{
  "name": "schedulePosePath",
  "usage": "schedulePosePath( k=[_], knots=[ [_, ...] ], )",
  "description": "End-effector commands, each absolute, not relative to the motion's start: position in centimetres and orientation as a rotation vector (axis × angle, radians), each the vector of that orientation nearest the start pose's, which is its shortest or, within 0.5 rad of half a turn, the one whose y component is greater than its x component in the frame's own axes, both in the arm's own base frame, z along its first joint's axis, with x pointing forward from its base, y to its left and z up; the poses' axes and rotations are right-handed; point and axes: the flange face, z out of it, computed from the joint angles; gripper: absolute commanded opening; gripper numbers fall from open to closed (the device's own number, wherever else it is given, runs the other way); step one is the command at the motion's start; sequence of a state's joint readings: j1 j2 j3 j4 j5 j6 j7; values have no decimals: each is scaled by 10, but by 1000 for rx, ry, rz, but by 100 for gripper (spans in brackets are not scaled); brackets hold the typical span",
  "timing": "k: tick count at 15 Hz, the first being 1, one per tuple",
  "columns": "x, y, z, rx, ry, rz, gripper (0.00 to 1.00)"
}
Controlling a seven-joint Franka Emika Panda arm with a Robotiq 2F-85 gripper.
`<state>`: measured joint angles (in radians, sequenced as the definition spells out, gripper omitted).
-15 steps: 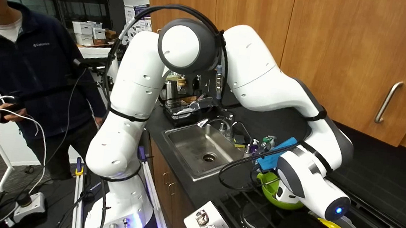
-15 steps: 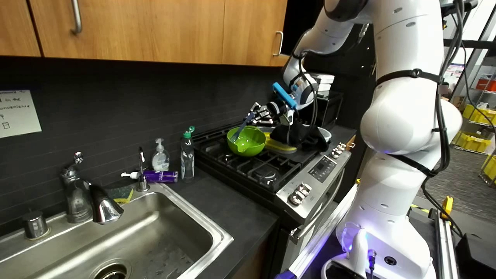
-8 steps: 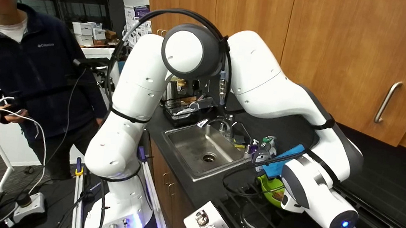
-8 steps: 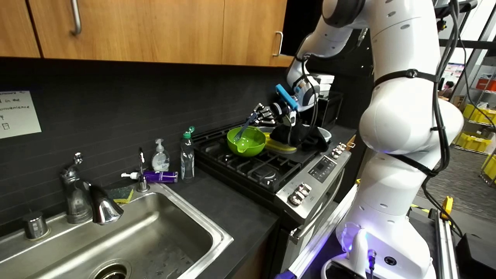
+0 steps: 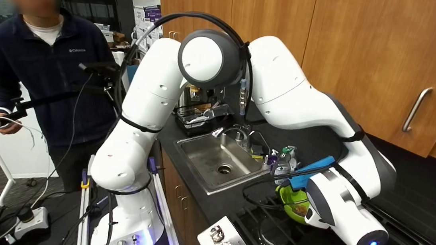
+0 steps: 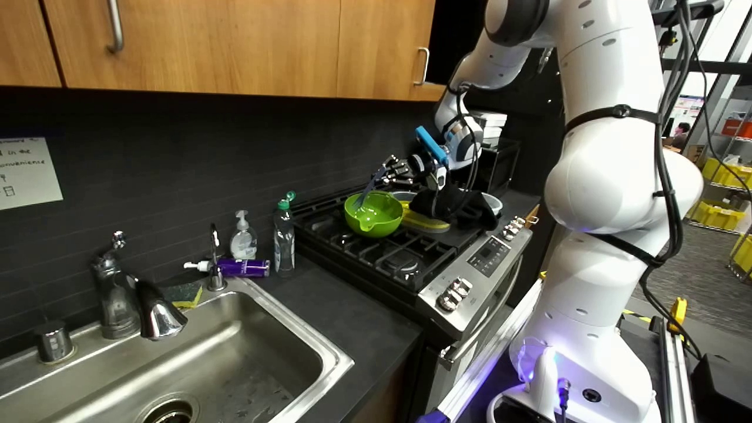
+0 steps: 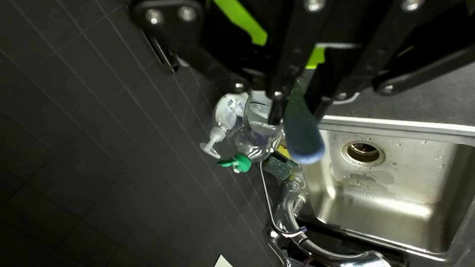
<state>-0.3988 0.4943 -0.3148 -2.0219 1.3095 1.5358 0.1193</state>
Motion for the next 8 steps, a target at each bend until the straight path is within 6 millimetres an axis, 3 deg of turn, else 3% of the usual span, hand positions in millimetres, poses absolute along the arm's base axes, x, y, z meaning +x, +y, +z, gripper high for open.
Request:
schedulePosePath(
  k=[1, 8],
  knots=[
    [473, -284, 213, -1224, 1391, 480, 5],
    [441, -311, 205, -1121, 1532, 458, 5]
  ],
)
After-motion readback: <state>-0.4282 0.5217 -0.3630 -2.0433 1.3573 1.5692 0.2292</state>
